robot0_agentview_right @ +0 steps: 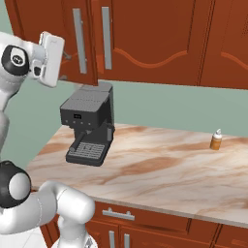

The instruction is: Close all open cabinet doors.

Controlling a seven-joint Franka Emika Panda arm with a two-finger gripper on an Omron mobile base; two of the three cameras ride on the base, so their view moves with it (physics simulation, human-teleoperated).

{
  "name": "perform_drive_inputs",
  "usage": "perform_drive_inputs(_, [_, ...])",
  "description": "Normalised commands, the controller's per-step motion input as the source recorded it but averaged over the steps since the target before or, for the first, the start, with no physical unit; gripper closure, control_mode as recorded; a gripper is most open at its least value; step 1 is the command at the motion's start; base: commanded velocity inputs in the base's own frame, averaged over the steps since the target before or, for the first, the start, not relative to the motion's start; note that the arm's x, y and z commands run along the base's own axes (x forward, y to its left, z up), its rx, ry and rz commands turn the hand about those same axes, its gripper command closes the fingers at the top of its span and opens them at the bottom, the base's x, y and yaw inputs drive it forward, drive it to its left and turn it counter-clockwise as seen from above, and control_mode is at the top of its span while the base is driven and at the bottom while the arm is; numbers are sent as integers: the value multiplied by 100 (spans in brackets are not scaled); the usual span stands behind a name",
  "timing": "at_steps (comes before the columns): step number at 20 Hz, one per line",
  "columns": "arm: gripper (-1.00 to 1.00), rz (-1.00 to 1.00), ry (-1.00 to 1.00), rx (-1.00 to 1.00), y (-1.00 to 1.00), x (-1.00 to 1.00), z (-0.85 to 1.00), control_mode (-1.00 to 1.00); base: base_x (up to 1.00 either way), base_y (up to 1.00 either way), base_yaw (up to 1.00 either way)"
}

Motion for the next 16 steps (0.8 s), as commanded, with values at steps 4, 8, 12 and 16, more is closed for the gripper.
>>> perform_drive_inputs(4, [-100, 12, 0, 7, -34, 41, -3, -100, 0, 0, 0])
perform_drive_inputs(8, [-100, 10, 0, 6, -25, 39, -9, -100, 0, 0, 0])
perform_drive_inputs(12, [-100, 11, 0, 11, -16, 42, 0, -100, 0, 0, 0])
perform_drive_inputs(16, [-100, 11, -2, 7, -5, 18, 1, -100, 0, 0, 0])
